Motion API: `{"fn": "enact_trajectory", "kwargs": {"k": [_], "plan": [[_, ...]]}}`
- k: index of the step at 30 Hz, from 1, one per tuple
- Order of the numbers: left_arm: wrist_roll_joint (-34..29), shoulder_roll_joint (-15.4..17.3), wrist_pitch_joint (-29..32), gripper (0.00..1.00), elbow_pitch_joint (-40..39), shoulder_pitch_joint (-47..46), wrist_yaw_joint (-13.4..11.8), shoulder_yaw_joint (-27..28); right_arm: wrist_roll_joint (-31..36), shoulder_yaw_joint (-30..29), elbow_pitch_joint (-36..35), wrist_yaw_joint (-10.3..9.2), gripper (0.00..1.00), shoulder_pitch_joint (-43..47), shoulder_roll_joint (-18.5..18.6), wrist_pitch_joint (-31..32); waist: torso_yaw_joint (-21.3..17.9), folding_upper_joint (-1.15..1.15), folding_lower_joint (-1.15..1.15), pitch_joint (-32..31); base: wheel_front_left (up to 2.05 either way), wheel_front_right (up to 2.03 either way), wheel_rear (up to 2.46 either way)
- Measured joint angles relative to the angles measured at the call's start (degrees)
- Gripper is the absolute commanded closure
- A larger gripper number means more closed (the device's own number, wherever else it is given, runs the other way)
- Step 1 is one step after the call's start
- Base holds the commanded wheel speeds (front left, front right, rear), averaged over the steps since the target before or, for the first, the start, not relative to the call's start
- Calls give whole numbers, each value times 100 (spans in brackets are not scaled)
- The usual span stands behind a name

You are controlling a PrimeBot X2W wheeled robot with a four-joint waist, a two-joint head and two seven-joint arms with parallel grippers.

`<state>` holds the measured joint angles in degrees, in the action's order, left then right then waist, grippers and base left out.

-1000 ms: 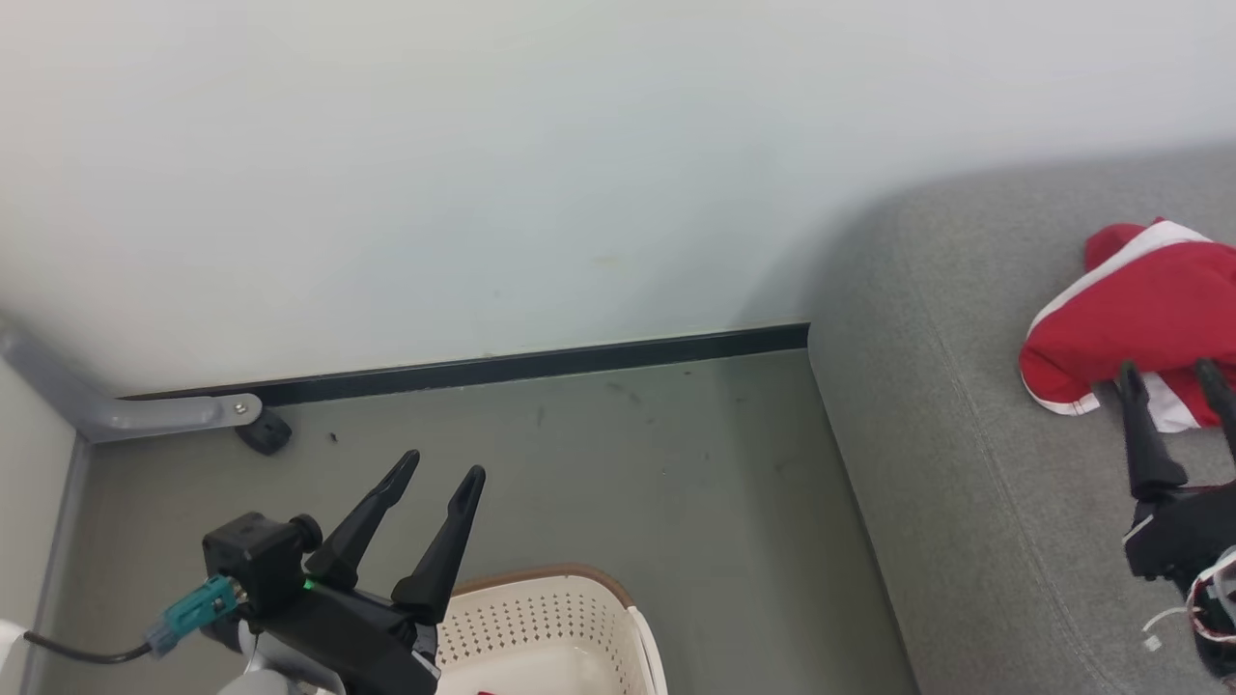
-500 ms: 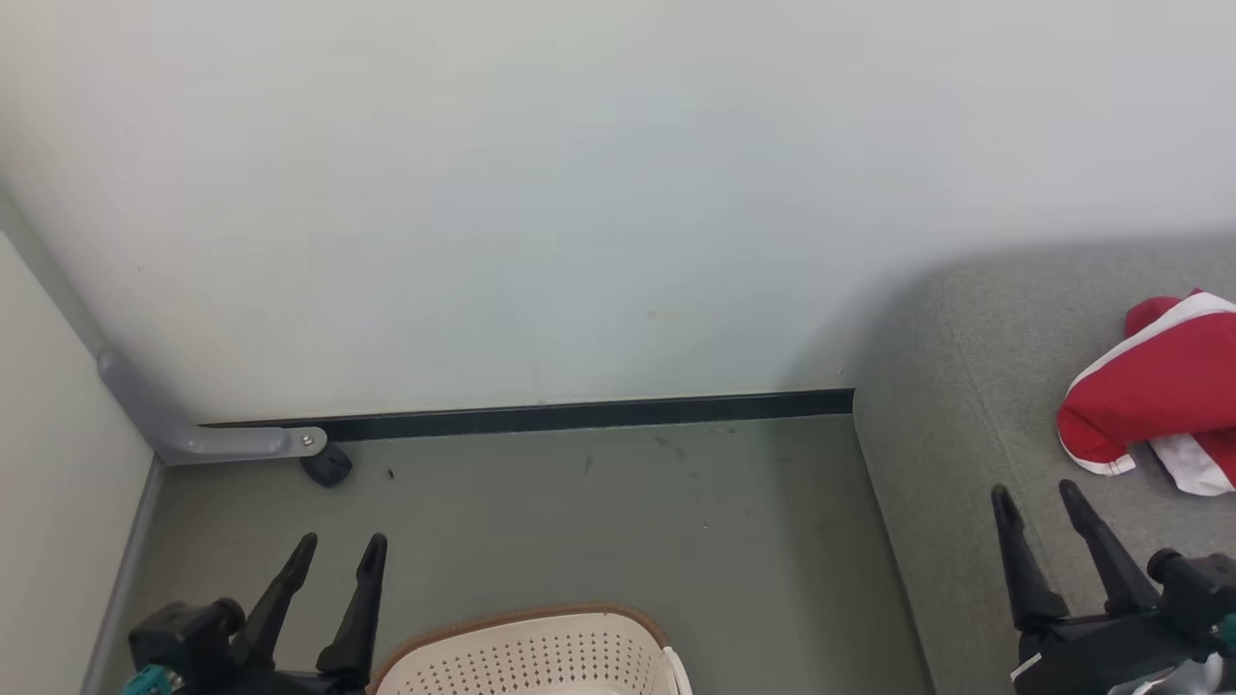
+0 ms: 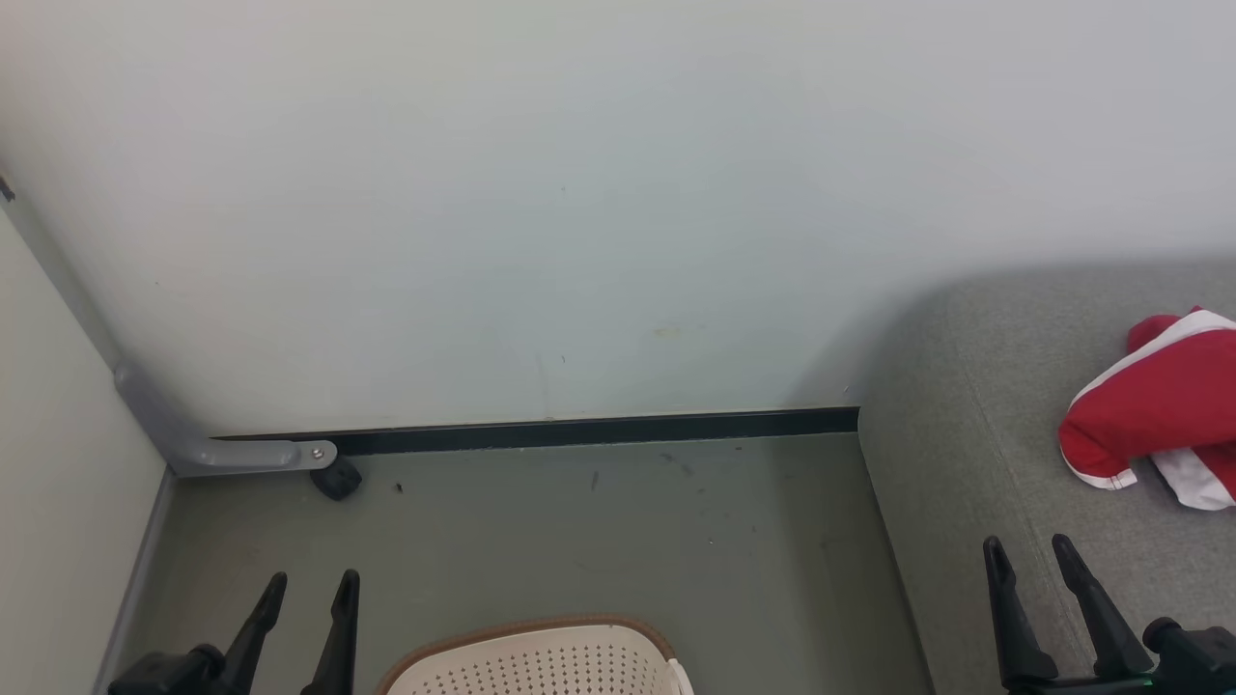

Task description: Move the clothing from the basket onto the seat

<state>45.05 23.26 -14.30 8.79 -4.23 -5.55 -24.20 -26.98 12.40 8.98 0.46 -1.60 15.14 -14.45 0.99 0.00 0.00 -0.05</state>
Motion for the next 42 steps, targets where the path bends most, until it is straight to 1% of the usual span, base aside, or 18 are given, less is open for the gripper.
{"fn": "enact_trajectory", "kwargs": {"k": [4,10,19,22,29,31,36,40,42], "plan": [[-234,-13,0,0,-1,0,-7,154,91,-32,-158,7,0,-3,-31,-1,-2,0,0,11,0,0,0],[-404,-129,0,0,-53,2,-5,233,189,-67,-243,38,0,-2,-63,-1,10,0,1,39,0,0,0],[-624,-185,0,0,-188,27,11,443,275,-123,-182,38,0,-15,-89,-1,-3,0,1,188,0,0,0],[-677,-199,0,0,-208,27,63,481,283,-134,-149,46,0,-24,-120,-1,-22,0,1,265,0,0,0],[-786,-276,0,0,-210,-20,259,466,298,-135,-141,65,0,-90,-187,-1,-72,0,1,493,0,0,0],[-804,-293,0,0,-214,-63,328,431,356,-123,-146,102,0,-164,-214,-1,-86,0,1,581,0,0,0],[-932,-280,0,0,-180,-213,495,381,449,-33,-166,155,0,-312,-293,-1,-128,0,1,786,0,0,0],[-946,-232,0,0,4,-424,620,311,513,23,-180,157,0,-470,-367,-1,-183,0,1,1029,0,0,0],[-953,-198,0,0,108,-526,768,243,547,47,-205,158,0,-560,-402,-2,-214,0,1,1161,0,0,0]]}}
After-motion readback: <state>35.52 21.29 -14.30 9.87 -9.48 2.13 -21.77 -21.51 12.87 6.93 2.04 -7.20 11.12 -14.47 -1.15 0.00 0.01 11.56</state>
